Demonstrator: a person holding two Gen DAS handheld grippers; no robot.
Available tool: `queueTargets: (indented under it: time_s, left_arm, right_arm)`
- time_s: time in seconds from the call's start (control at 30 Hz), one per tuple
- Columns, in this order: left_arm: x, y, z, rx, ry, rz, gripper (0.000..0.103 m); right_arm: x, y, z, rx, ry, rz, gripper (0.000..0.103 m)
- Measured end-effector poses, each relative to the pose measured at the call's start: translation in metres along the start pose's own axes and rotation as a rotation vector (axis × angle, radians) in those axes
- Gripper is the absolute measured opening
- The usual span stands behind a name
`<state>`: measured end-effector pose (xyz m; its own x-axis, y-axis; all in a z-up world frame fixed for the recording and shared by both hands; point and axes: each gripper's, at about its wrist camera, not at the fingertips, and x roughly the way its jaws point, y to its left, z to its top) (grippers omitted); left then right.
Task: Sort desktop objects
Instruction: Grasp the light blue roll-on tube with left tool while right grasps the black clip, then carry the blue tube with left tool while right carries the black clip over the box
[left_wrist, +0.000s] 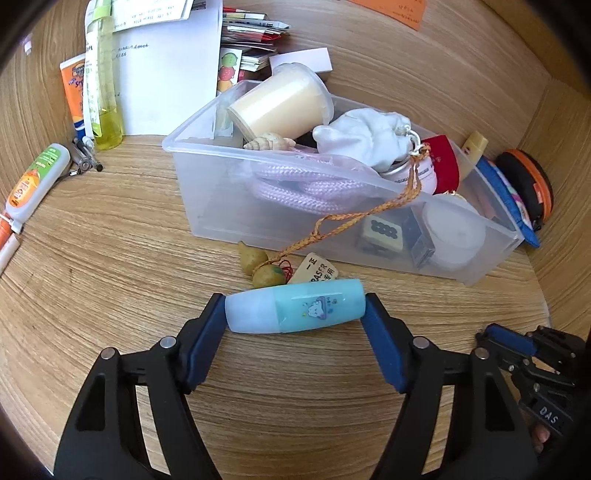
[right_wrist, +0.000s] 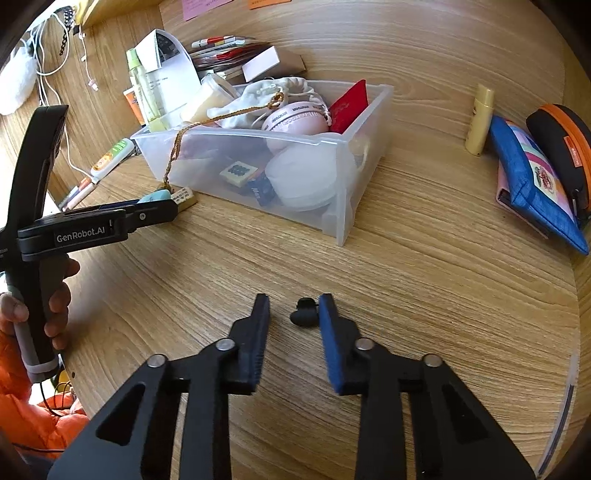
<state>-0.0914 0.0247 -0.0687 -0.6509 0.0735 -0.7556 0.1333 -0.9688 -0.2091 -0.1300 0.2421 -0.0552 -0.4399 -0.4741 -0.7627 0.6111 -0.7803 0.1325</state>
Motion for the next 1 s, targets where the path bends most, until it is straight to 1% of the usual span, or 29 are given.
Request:
queueTargets:
  time_s: [0.1,0.2,0.3,0.37,0.53,0.77,1.0]
  left_arm:
    - [-0.003,0.005,0.001,-0.004,-0.007,-0.002,0.073]
    - [-0.008,0.009,0.001,0.004,-0.026,0.008,0.073]
    - [-0.016,0.015,0.003,0.005,-0.050,0.008,0.073]
    - [-0.023,0.018,0.005,0.007,-0.066,0.008,0.073]
    - [-0.036,0.020,0.011,0.034,-0.103,0.012,0.073]
    - [-0.056,0.021,0.020,0.091,-0.165,0.002,0.073]
    - [-0.069,0.023,0.035,0.122,-0.214,-0.038,0.073]
  right_arm:
    - [-0.002,-0.001,0.001,0.010,-0.014,0.009,0.014]
    - [-0.006,-0.002,0.003,0.026,-0.038,0.010,0.014]
    - [-0.009,0.000,0.004,0.038,-0.045,0.011,0.014]
    - [-0.013,0.005,0.007,0.041,-0.058,0.020,0.014]
    - [-0.026,0.024,0.020,0.002,-0.116,0.025,0.014]
    - [-0.028,0.034,0.038,-0.006,-0.147,0.006,0.014]
    - [-0.039,0.039,0.057,0.000,-0.208,-0.012,0.014]
